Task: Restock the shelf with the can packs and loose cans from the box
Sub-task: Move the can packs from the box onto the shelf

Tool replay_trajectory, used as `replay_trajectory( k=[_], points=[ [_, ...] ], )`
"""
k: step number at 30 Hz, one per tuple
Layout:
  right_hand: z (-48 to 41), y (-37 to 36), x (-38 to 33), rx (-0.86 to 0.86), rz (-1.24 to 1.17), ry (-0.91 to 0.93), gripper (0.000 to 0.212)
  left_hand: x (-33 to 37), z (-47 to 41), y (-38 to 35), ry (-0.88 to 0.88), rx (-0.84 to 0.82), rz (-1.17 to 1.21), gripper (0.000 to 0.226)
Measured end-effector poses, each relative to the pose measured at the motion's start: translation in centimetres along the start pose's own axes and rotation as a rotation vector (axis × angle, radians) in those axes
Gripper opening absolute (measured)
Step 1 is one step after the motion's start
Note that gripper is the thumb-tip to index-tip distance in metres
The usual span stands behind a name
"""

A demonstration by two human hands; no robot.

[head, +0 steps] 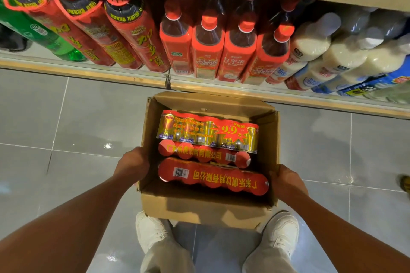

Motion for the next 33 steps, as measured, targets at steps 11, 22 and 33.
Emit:
replay_trajectory(
  k=[11,22,33],
  points=[
    [-2.5,2.9,-1.7,0.008,0.026,-0.004,0.032,2.8,-1.5,2.8,-0.04,0.03,-0.066,0.029],
    [0.4,5.3,-3.1,0.047,-0.11,0.022,0.046,4.1,2.5,5.9,-0.382,0.402,-0.054,0.029],
    [2.4,2.9,-8.6,-0.003,0.295,0.584,0.091,8.8,2.1,1.1,-0.58,-0.115,-0.623,0.101]
  ],
)
Point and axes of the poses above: each hand's wrist, its own z-axis away from the middle knuckle, its own y-axis out of the back of the hand, x = y × z, the point moved 5 cm from there along -z, towards the middle knuckle, and after that the axes turned 11 degrees about -x, right-handed, at the moved point
